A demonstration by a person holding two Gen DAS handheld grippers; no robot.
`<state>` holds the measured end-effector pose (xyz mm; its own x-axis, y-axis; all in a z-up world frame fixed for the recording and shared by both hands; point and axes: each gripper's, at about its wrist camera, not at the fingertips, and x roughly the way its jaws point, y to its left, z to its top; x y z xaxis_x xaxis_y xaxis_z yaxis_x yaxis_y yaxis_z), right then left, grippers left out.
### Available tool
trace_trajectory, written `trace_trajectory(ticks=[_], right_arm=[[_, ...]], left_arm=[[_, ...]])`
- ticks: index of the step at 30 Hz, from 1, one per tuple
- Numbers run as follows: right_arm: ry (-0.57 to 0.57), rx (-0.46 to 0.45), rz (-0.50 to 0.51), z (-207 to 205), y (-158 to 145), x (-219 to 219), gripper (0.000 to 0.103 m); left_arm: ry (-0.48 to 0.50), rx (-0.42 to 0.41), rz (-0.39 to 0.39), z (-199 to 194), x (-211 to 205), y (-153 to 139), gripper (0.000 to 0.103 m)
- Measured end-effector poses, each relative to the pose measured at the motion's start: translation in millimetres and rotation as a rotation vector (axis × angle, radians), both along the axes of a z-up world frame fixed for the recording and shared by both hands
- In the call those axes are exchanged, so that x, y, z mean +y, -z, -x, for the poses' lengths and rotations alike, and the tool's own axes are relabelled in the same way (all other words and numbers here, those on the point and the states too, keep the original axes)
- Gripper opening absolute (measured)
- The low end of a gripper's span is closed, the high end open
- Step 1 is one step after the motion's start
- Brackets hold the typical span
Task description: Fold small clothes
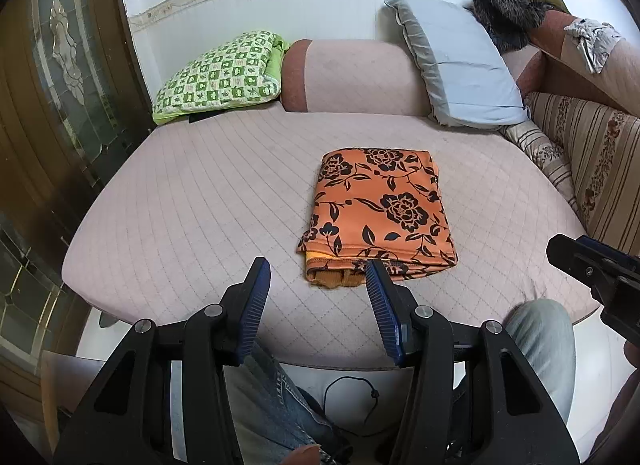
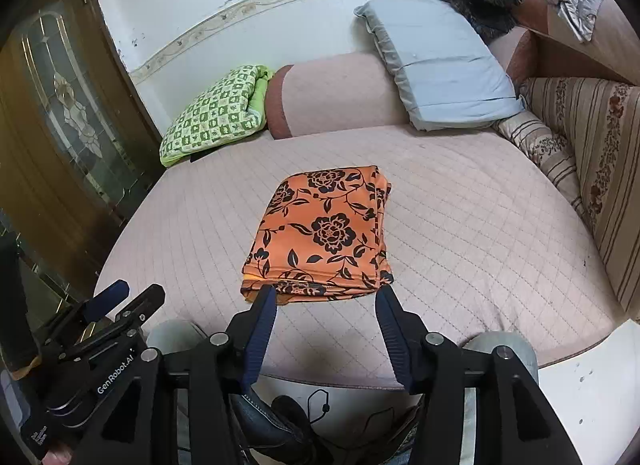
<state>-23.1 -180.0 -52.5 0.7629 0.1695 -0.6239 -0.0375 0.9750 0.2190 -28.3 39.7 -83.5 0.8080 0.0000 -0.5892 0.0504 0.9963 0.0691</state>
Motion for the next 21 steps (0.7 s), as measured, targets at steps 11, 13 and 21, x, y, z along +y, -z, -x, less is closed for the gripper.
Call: trace_trajectory(ticks=[11,13,21], right_arm=[[0.001,0.017,0.034,-4.1,0.8,5.5,0.052],[0.002,0.018,0.037,-3.9,0.3,6.0,0.052],[0.006,0.010,0.052,-1.4,-3.8,8.9,0.052]], left_arm=[[0.002,0.004,0.004,-2.3,1.1,0.7,0.050],[0.001,0.005,0.002,-2.4,1.3,1.0,0.050],[0.002,0.006,0.002,-2.1,1.2,0.6,0.050]])
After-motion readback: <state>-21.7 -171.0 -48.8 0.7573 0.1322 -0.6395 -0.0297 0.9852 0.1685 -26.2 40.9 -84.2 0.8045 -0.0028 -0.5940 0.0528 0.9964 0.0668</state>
